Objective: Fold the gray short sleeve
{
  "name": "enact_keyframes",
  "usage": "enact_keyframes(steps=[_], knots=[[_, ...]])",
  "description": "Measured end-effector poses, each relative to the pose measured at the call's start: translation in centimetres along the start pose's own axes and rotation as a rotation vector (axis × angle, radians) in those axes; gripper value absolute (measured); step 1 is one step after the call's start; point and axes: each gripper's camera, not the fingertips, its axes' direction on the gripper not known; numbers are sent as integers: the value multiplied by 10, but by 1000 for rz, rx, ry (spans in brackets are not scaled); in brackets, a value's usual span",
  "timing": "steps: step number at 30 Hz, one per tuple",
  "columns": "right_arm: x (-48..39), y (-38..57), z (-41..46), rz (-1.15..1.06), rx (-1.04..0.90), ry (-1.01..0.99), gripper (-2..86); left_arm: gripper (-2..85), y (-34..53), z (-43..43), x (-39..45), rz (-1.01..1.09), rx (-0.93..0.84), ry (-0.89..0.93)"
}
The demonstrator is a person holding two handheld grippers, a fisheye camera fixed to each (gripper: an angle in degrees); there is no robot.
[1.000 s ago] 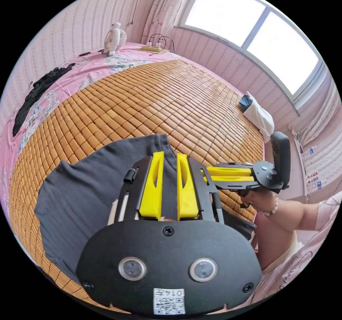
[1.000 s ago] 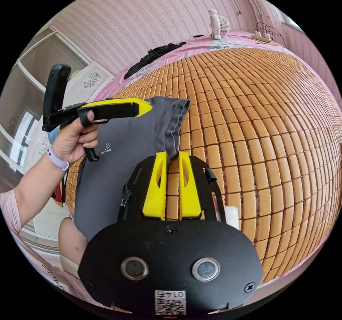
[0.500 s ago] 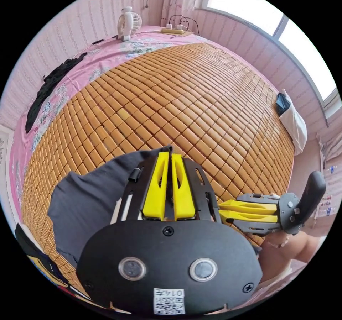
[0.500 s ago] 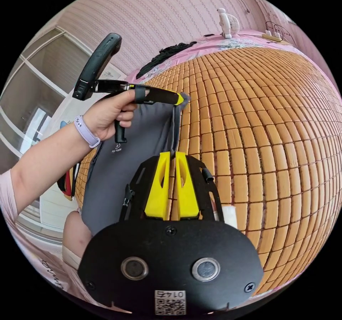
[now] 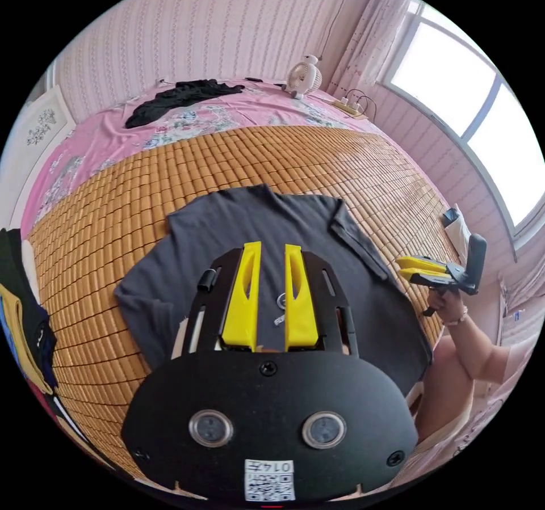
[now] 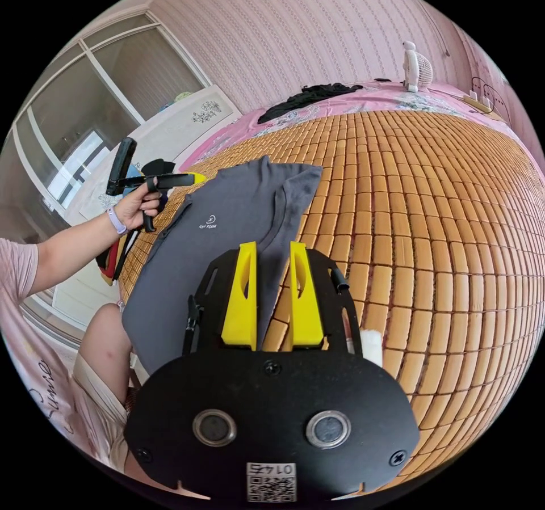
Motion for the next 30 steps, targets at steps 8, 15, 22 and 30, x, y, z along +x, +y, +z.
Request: enact_keyframes(steps=[8,15,22,30], knots=[[-11,-5,2,3,32,72,87,88,101,-50,-151,-229,-19,-92],[-8,-58,26,-24,19,224,110,104,115,-41,-201,-259,35,-28],[14,-144,89,-2,-157,274,124,89,115,-17,-229,-282,-5,-16],[2,-189,121,-24,-160,211,15,5,117,-19,-233,-160,-23,-43]])
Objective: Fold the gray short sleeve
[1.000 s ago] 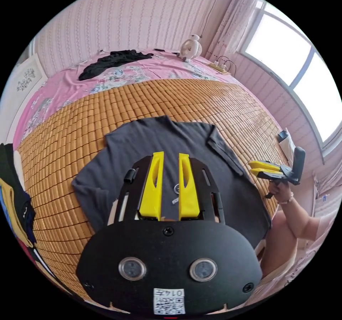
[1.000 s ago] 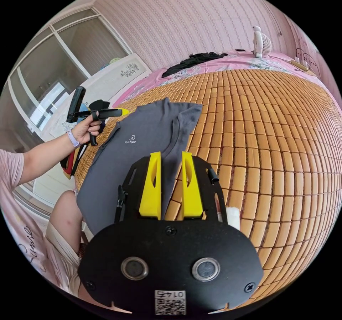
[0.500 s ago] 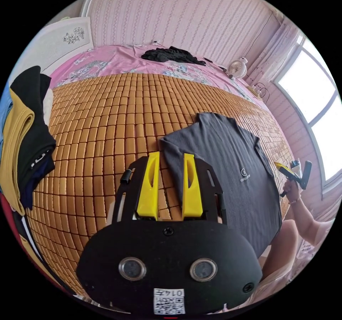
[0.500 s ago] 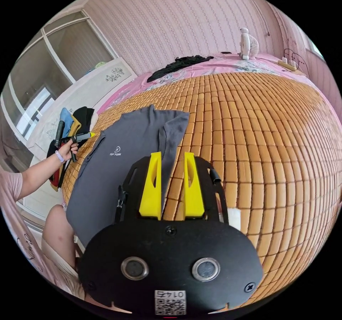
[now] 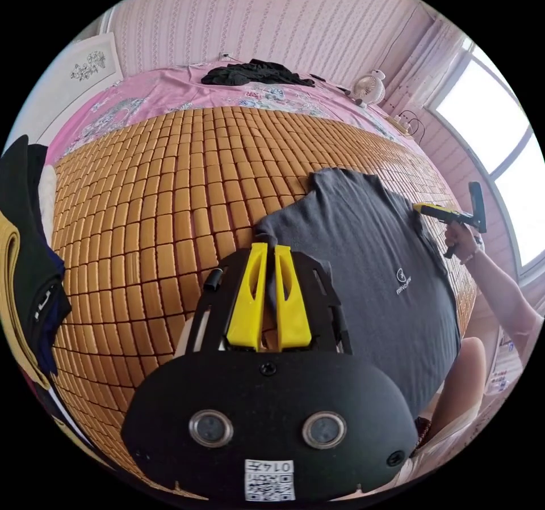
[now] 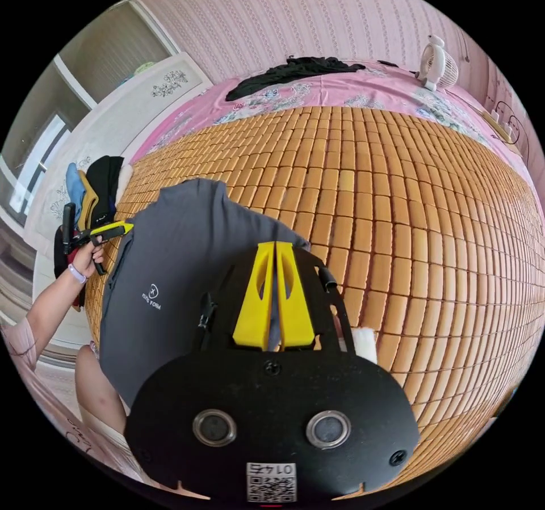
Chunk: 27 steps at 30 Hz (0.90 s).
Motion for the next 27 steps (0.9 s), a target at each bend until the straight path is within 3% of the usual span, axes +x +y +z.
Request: enact_keyframes(steps=[6,13,19,22,27], knots=[[2,-30,-26,29,78,25,15,-5,-17,-3,-14,-43,10,-25],[9,-7,-7,26,-82,-25,94,-4,3,-9,-26,-19,-15,-4],[3,-9,-4,49,-52,28,20,-6,31,-18,-51,-94,18,42],[-2,-24,-13,41,-3,55,10,-8,35,-33,-51,-100,134,35],[-1,-51,-35,89,78,102,5,-9,20,-40,-40,-82,154,11]])
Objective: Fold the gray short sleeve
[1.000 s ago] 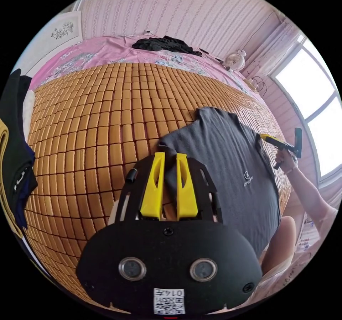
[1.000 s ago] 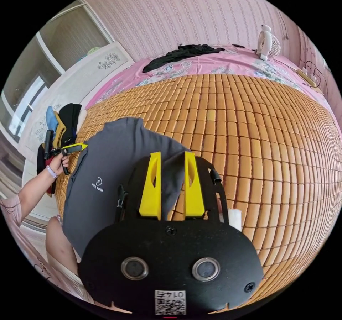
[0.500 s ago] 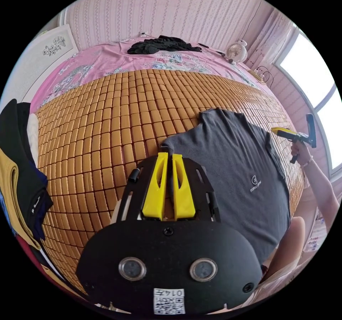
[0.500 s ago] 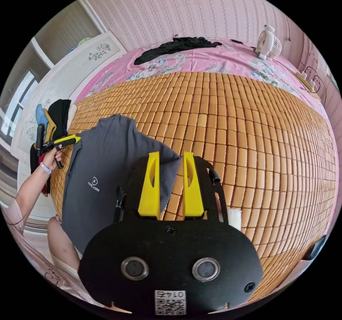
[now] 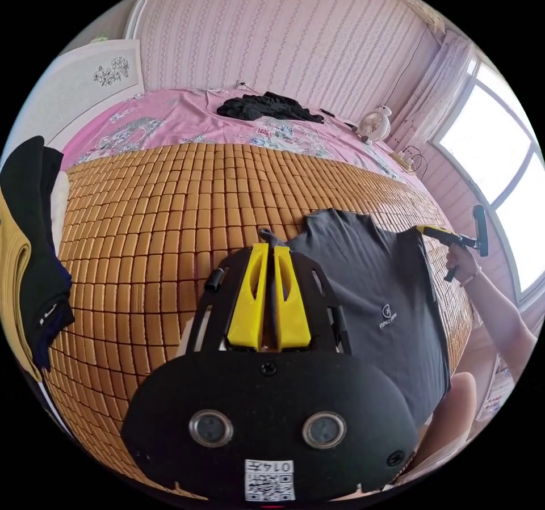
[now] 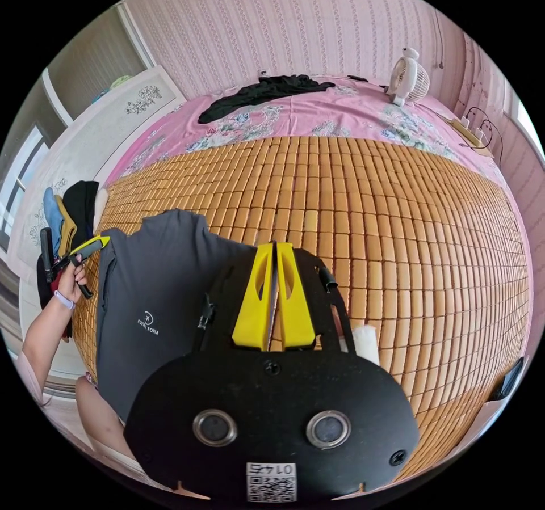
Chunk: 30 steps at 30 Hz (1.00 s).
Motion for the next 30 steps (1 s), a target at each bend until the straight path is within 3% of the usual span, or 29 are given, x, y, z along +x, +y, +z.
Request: enact_keyframes(steps=[12,19,22,25,30], knots=[[9,-15,-57,67,142,6,5,-9,-17,-44,5,-83,165,59],[-1,21,-76,-42,98,-72,6,-8,0,-59,14,4,82,99],[-8,68,-111,-137,116,-160,8,-4,31,-93,27,155,43,120],[-9,134,-126,-190,24,-186,12,4,91,-123,39,264,-56,179],[4,224,-74,-78,-289,-177,36,40,195,-108,30,110,-262,253]])
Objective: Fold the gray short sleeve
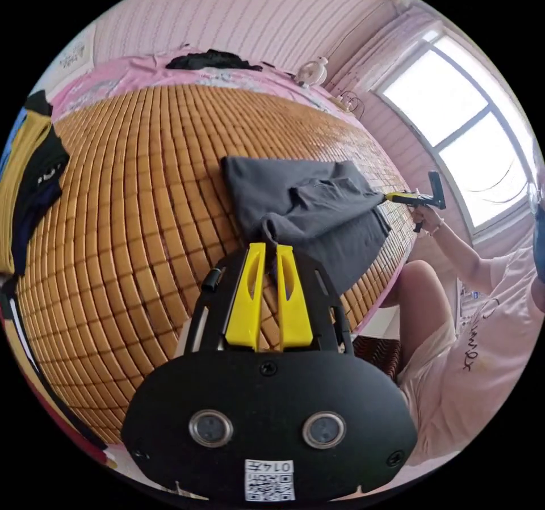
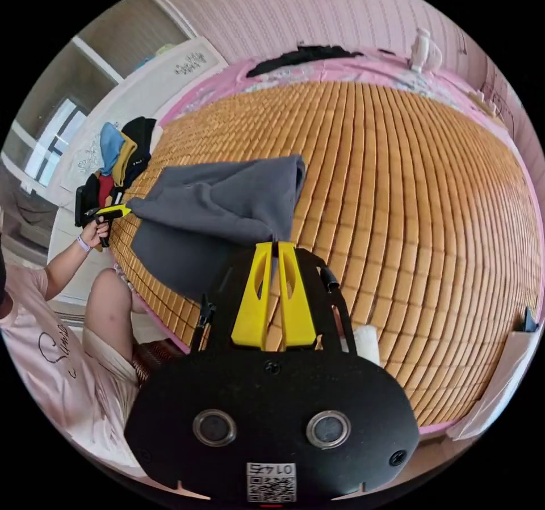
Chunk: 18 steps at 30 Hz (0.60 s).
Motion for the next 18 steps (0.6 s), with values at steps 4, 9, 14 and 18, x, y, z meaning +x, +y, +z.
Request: enact_keyframes(steps=[4,9,14,18], knots=[[-3,26,-12,44,83,38,60,51,36,7,8,-75,-9,-39],[-50,15,-24,-70,174,70,72,53,24,-15,49,29,17,-124],[-119,-28,25,-205,152,7,86,67,-30,14,120,171,64,-123],[-146,-55,78,-180,74,20,80,91,-64,57,137,135,15,-136]])
